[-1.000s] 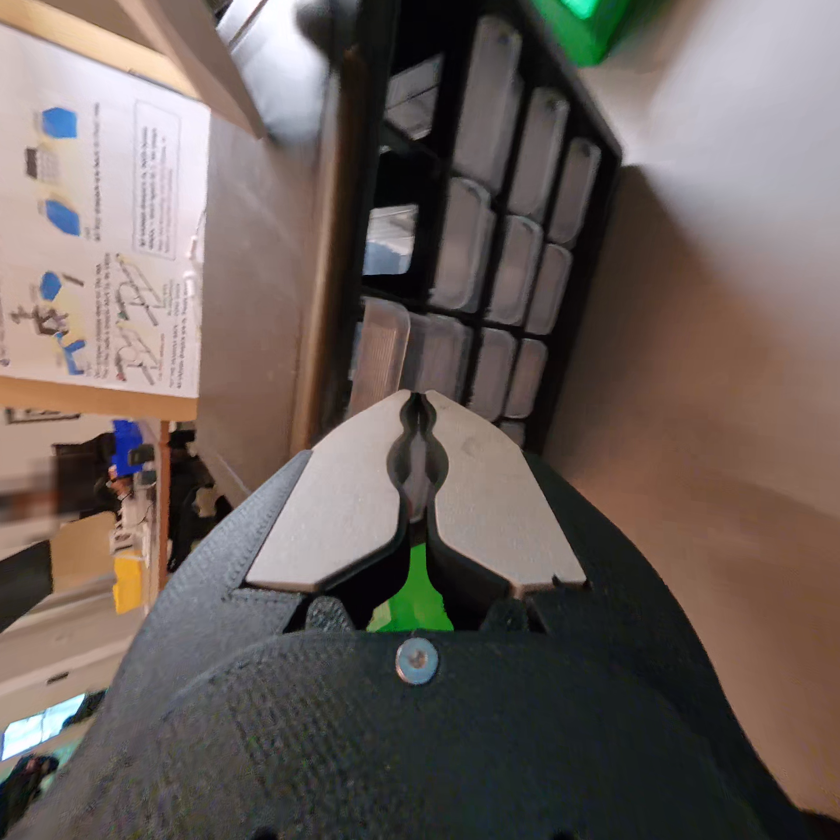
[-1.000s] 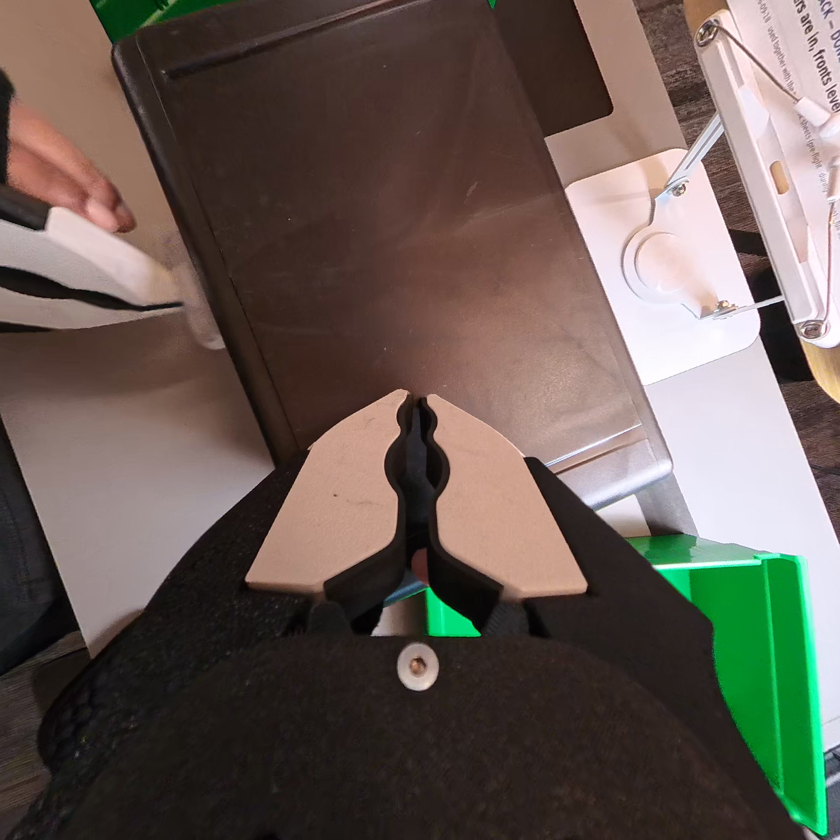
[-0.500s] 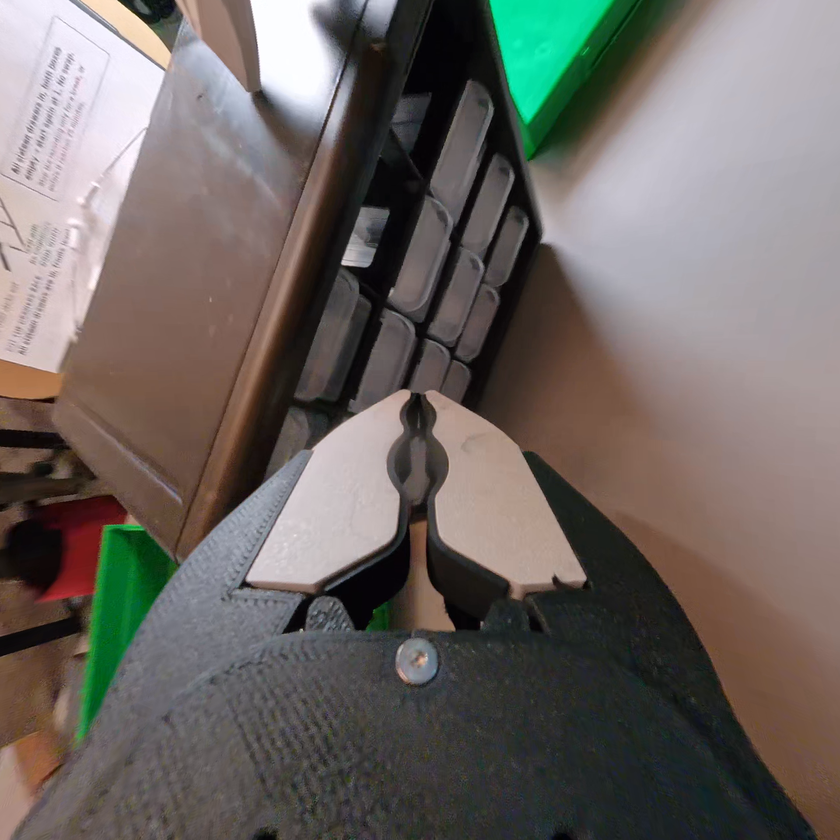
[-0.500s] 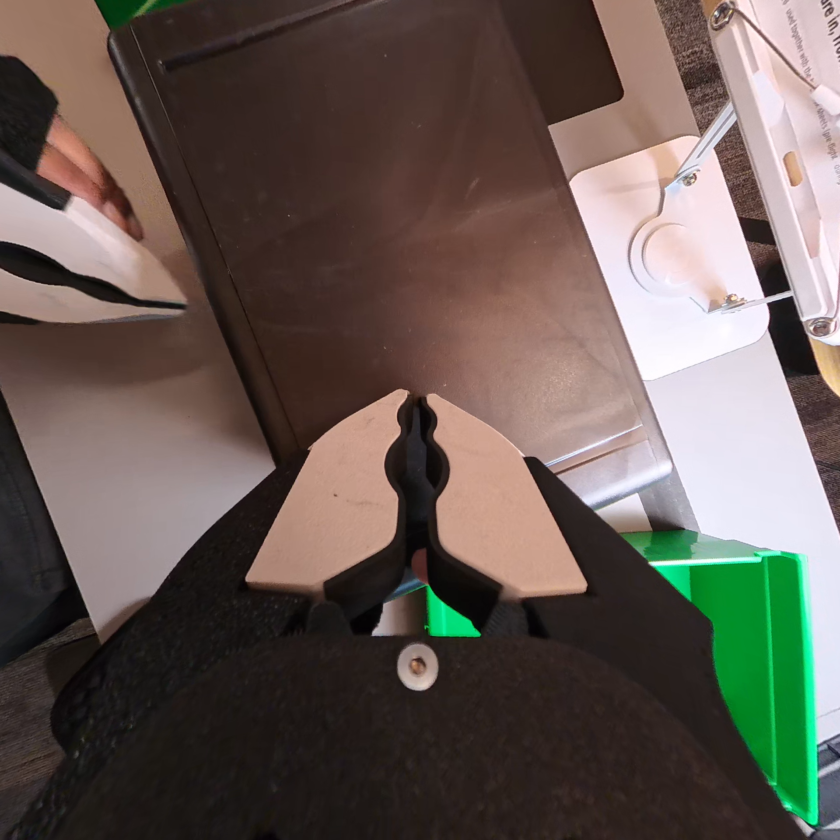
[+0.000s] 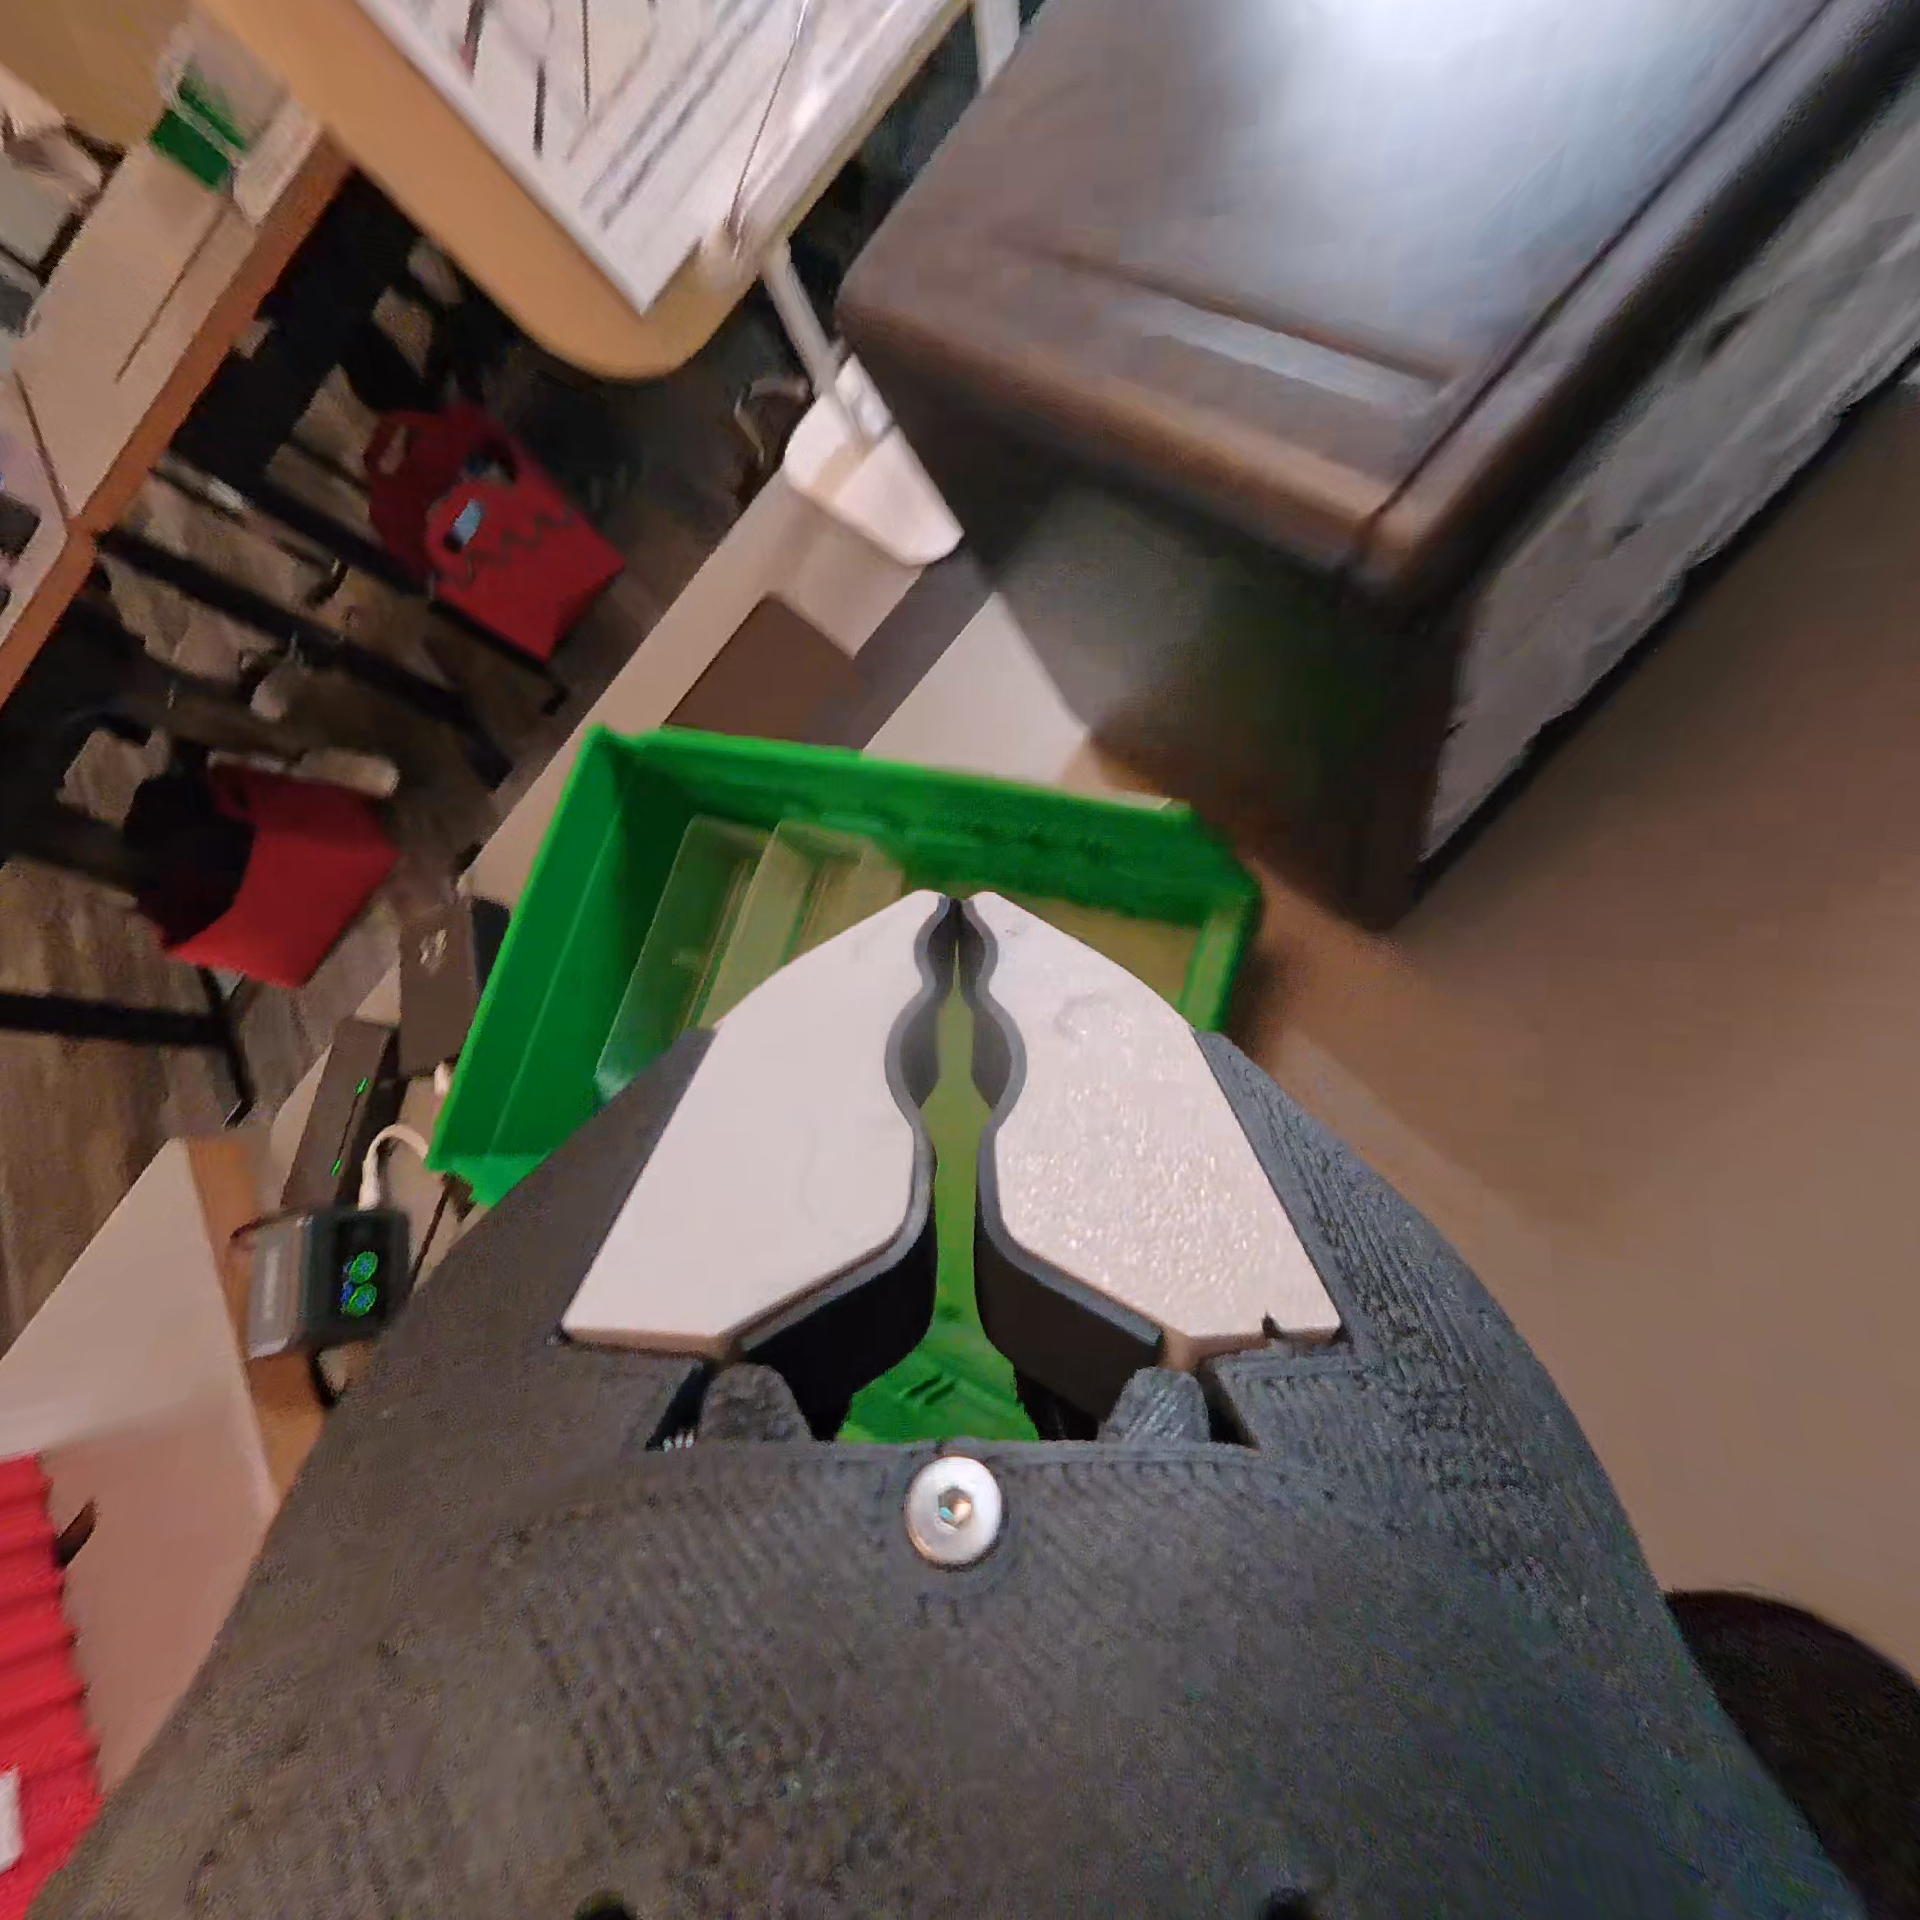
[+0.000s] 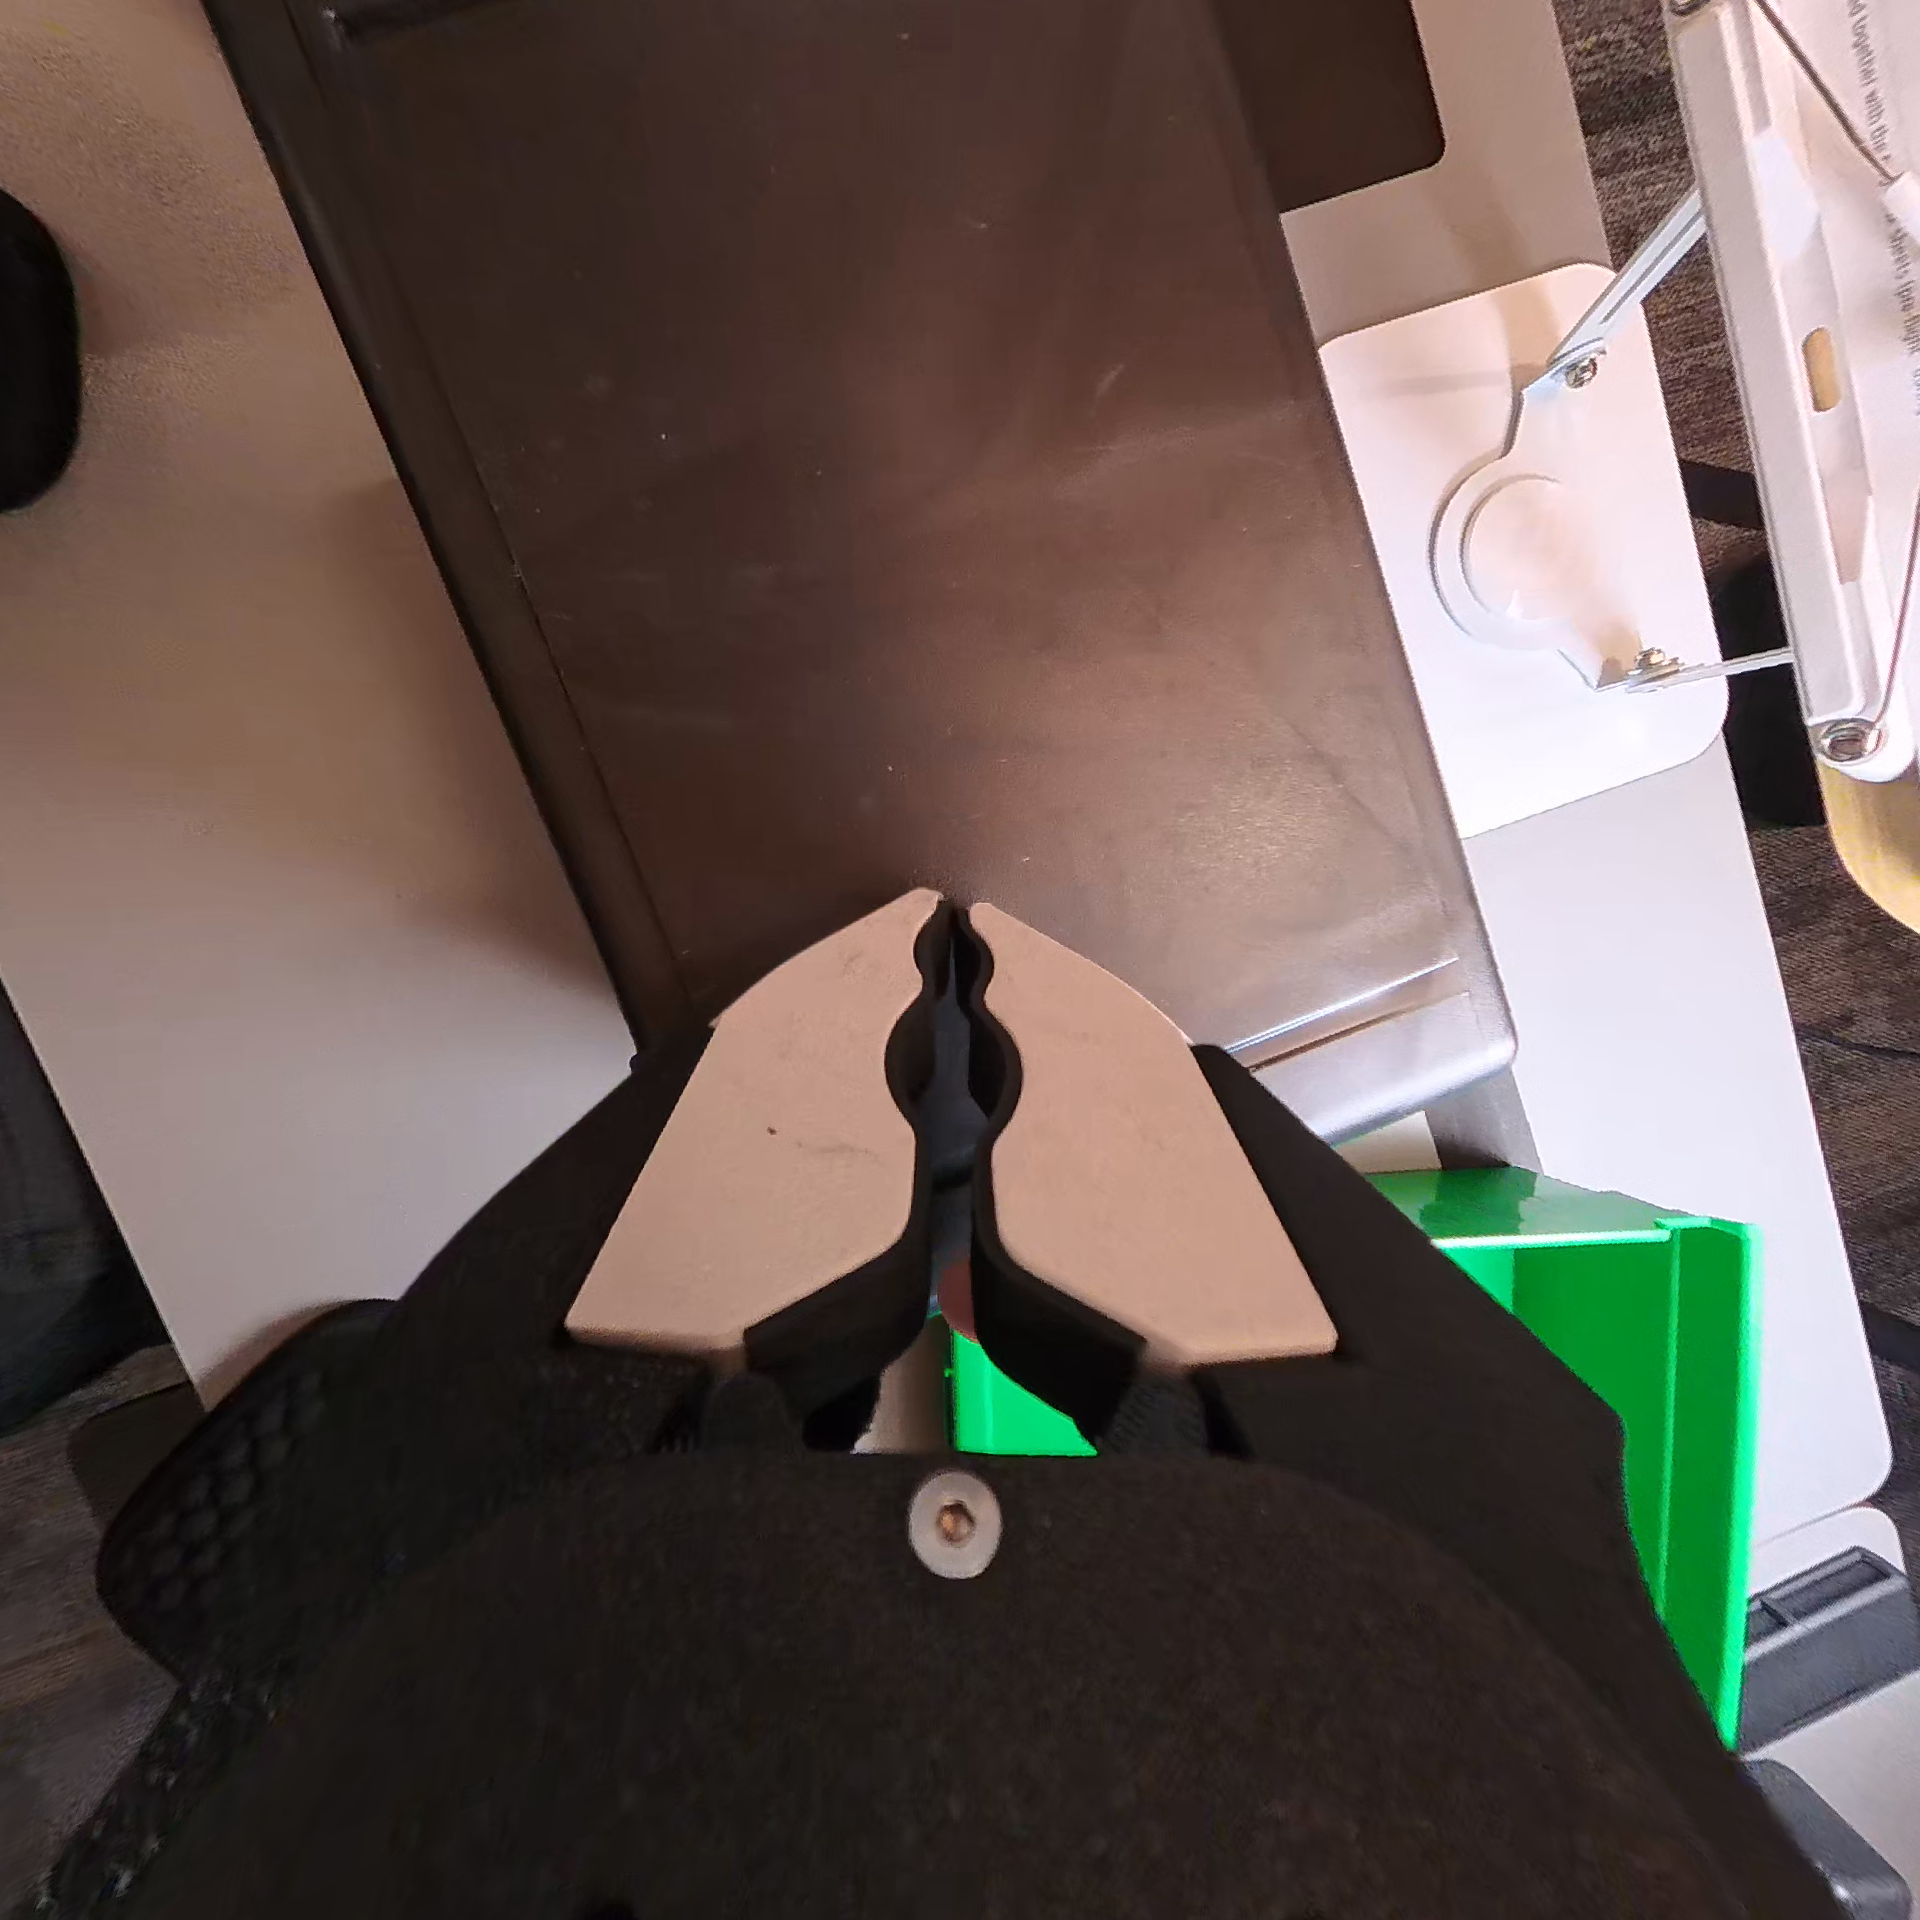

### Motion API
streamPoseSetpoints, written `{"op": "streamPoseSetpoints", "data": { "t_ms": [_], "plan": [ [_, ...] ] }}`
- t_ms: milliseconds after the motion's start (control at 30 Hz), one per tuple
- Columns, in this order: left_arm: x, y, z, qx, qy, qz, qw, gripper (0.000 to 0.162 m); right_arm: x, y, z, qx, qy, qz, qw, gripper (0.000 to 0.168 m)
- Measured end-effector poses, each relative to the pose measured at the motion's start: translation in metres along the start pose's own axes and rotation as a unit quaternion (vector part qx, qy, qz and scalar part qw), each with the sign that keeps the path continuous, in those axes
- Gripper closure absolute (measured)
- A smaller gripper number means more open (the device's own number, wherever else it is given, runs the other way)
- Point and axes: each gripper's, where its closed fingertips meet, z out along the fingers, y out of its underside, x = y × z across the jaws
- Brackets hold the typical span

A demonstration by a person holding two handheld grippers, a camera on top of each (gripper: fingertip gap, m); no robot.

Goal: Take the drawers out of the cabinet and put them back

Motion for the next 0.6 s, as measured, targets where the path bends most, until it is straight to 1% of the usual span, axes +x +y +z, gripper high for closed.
{"op": "streamPoseSetpoints", "data": {
  "t_ms": [33,100,167,233,400,500,533,600],
  "plan": [
    [-0.009,0.011,0.006,-0.021,-0.005,0.001,1.0,0.162,0.0,0.0,0.0,-0.002,-0.002,0.0,1.0,0.168],
    [-0.02,0.037,0.023,-0.074,0.013,-0.001,0.997,0.16,0.0,0.0,0.0,-0.006,-0.004,-0.001,1.0,0.168],
    [-0.03,0.064,0.044,-0.128,0.031,-0.012,0.991,0.154,0.0,0.0,0.0,-0.01,-0.005,-0.002,1.0,0.168],
    [-0.041,0.09,0.065,-0.178,0.034,0.0,0.983,0.146,0.0,0.0,0.0,-0.011,-0.004,-0.003,1.0,0.168],
    [-0.066,0.142,0.111,-0.277,0.028,0.07,0.958,0.132,0.0,0.0,0.0,-0.009,-0.003,-0.004,1.0,0.168],
    [-0.076,0.172,0.129,-0.338,0.025,0.111,0.934,0.12,0.0,0.0,0.0,-0.007,-0.007,-0.004,1.0,0.168],
    [-0.079,0.182,0.133,-0.36,0.02,0.129,0.924,0.118,0.0,0.0,0.0,-0.006,-0.009,-0.004,1.0,0.168],
    [-0.086,0.195,0.137,-0.391,0.01,0.168,0.905,0.12,0.0,0.0,0.0,-0.004,-0.011,-0.007,1.0,0.168]
  ]
}}
